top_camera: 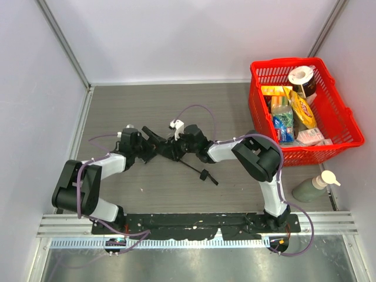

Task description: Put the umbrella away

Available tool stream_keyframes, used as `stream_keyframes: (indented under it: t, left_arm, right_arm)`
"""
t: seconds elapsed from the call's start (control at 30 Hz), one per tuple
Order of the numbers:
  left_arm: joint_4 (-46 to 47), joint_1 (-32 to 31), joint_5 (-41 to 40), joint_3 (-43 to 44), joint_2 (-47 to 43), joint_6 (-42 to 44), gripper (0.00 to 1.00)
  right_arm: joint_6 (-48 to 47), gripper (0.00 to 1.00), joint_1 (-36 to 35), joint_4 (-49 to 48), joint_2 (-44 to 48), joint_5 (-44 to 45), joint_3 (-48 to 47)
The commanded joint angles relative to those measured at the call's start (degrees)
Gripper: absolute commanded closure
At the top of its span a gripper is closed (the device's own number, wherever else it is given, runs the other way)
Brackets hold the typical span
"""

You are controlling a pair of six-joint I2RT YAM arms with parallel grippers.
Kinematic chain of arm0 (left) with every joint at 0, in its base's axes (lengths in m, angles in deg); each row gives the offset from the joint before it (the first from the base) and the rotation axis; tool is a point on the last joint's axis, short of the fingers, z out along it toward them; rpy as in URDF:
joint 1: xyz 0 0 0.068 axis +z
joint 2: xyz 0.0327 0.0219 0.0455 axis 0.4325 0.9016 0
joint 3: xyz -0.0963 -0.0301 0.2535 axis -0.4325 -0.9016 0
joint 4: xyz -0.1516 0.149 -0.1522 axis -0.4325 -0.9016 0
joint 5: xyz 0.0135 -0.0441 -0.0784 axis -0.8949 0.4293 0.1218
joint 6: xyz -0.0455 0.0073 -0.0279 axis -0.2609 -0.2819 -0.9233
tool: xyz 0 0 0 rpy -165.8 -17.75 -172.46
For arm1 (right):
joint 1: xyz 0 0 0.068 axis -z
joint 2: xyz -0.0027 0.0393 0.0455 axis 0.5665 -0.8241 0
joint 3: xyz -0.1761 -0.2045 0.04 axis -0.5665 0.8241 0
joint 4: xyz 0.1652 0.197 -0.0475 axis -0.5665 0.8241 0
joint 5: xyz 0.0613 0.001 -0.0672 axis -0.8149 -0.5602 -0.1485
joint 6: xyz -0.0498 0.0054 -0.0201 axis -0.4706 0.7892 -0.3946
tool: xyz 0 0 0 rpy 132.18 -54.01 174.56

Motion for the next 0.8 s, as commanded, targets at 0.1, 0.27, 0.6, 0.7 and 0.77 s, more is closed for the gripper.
stream_keyframes:
  t: [0.1, 0.27, 0.6, 0.7, 0.77]
  left_arm:
    - [-1.3, -0.1, 0.1, -3.3, 8.7, -2.0, 0.07]
    - [-1.8, -0.2, -0.6, -2.8, 11.6, -2.0, 0.22]
    - [-2.7, -0.6, -0.4, -2.7, 12.0, -1.4, 0.91]
    - [-1.2, -0.6, 0.7, -3.4, 9.8, -2.2, 1.0]
    - [-0.9, -0.5, 1.9, -3.1, 8.5, -2.2, 1.0]
  right_arm:
    - [10.6, 0.99, 1.7, 3.4, -5.5, -14.0, 4.1]
    - [13.1, 0.99, 2.2, 0.0, -6.5, -18.0, 3.6]
    - [7.5, 0.99, 2.1, 9.1, -4.0, -17.9, -0.8]
    - [2.5, 0.99, 1.8, 13.9, -1.0, -14.2, -1.7]
    - [1.1, 0.99, 1.5, 16.2, 1.2, -10.6, -1.6]
